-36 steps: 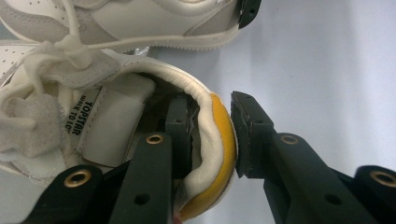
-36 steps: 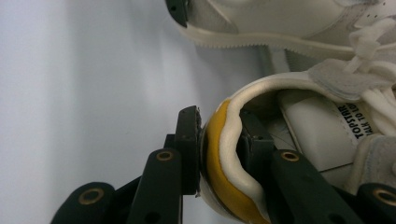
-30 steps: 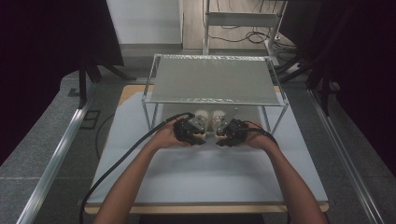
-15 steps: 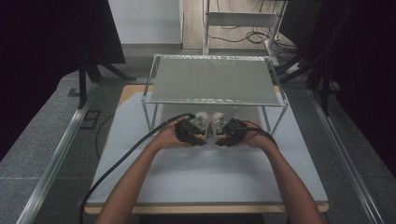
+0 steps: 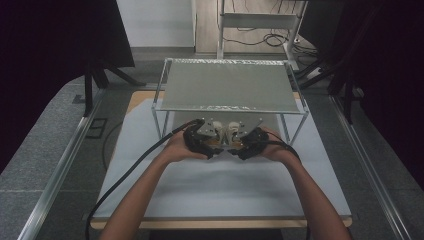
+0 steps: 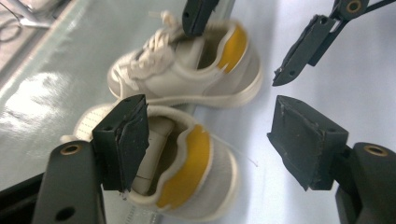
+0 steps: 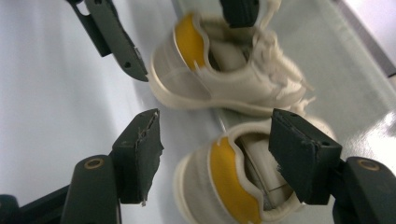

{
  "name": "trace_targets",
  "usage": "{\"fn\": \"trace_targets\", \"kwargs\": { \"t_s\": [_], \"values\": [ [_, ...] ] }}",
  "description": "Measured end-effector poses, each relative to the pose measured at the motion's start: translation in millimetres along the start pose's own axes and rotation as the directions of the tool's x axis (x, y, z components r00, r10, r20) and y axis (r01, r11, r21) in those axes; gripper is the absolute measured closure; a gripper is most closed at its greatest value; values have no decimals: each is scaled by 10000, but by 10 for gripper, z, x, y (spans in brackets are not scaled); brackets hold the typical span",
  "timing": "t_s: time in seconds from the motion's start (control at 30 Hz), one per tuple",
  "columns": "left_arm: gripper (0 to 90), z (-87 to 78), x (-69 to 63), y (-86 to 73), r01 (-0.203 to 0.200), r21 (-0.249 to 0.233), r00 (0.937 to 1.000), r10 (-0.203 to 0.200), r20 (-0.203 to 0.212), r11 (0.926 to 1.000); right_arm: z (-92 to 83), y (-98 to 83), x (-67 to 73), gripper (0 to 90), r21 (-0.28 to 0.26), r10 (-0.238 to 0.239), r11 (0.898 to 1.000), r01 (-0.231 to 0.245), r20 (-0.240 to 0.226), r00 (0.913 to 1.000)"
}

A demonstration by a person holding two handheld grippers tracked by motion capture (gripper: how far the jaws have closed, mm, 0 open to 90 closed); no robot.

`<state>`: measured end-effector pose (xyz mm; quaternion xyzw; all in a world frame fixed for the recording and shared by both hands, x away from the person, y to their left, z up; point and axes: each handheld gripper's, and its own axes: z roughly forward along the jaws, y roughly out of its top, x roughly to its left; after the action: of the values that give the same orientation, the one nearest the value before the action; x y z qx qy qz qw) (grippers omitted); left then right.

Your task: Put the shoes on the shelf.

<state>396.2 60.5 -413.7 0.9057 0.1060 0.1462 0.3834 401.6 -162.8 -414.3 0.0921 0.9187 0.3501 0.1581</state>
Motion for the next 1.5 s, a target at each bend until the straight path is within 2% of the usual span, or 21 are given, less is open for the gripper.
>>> {"fn": "trace_targets", "kwargs": {
  "t_s": [0.17,0.3,0.37,0.4,0.47,0.5,0.53,0.57,0.6,0.77,0.83,0.87,0.9,0.97,1.03,1.1,1.17,1.23,1.3,1.4,1.5],
  "values": [
    [313,-202,-171,-50,652,-476,9977,-660,-152,9967,-168,-42,138,358,-646,157,9978,-141,231,9996],
    [367,-302,-296,-139,1254,-636,9906,-1284,-468,9901,-272,-110,269,374,-935,402,9950,-349,556,9976],
    [463,-358,-408,-229,1668,-878,9800,-1749,-946,9821,-347,-222,402,390,-1255,959,9885,-840,920,9911],
    [489,-382,-485,-305,2089,-874,9667,-2192,-1323,9740,-368,-270,450,410,-1401,1212,9844,-1061,1037,9872],
    [582,-412,-555,-405,2754,-1027,9492,-2873,-1285,9558,-412,-377,551,455,-1677,1597,9758,-1403,1083,9812],
    [610,-412,-555,-405,2754,-1027,9492,-2873,-1285,9558,-412,-377,551,455,-1677,1597,9758,-1403,1083,9812],
    [610,-430,-605,-479,3246,-1152,9330,-3378,-1242,9388,-425,-419,594,490,-1773,1717,9726,-1505,1112,9789],
    [674,-434,-626,-514,3476,-1193,9247,-3611,-1206,9300,-438,-501,663,547,-1885,1924,9674,-1689,1143,9746],
    [745,-420,-677,-587,3773,-1203,9105,-3915,-1331,9182,-430,-591,727,620,-1874,2287,9613,-2020,1338,9642],
    [833,-270,-696,-668,4081,-796,8989,-4155,-1389,9095,-315,-782,785,803,-1552,2858,9526,-2617,1608,9447],
    [851,-251,-686,-675,4116,-753,8973,-4183,-1409,9083,-289,-809,768,833,-1503,2985,9492,-2763,1535,9420],
    [852,-198,-629,-707,4312,-711,8859,-4370,-1555,8994,-263,-824,742,876,-1476,3058,9475,-2837,1586,9388],
    [854,-198,-629,-707,4312,-711,8859,-4370,-1555,8994,-263,-824,742,876,-1476,3058,9475,-2837,1586,9388],
    [863,-139,-539,-751,4661,-780,8676,-4726,-1544,8813,-240,-821,688,892,-1622,3270,9403,-2990,1879,9262],
    [877,-105,-482,-764,4890,-973,8565,-4982,-1349,8669,-205,-822,637,893,-1713,3450,9339,-3137,2028,9164],
    [883,-74,-426,-776,5167,-1174,8418,-5283,-1107,8481,-161,-822,592,894,-1720,3567,9301,-3246,2111,9101],
    [886,-38,-382,-787,5347,-1214,8291,-5469,-1159,8363,-109,-811,550,893,-1726,3692,9254,-3374,2092,9055],
    [885,-9,-343,-802,5415,-1261,8246,-5543,-1126,8312,-68,-785,520,893,-1815,3763,9217,-3428,2040,9038],
    [881,-1,-332,-805,5416,-1325,8240,-5555,-1115,8301,-41,-752,496,893,-2029,4001,9093,-3633,1859,8974],
    [879,15,-312,-785,5491,-1454,8197,-5643,-986,8230,-10,-710,475,894,-2071,3972,9108,-3572,2039,8948],
    [881,35,-297,-745,5399,-1449,8267,-5547,-942,8292,17,-661,438,894,-2091,4028,9085,-3619,2071,8915]
  ]
}}
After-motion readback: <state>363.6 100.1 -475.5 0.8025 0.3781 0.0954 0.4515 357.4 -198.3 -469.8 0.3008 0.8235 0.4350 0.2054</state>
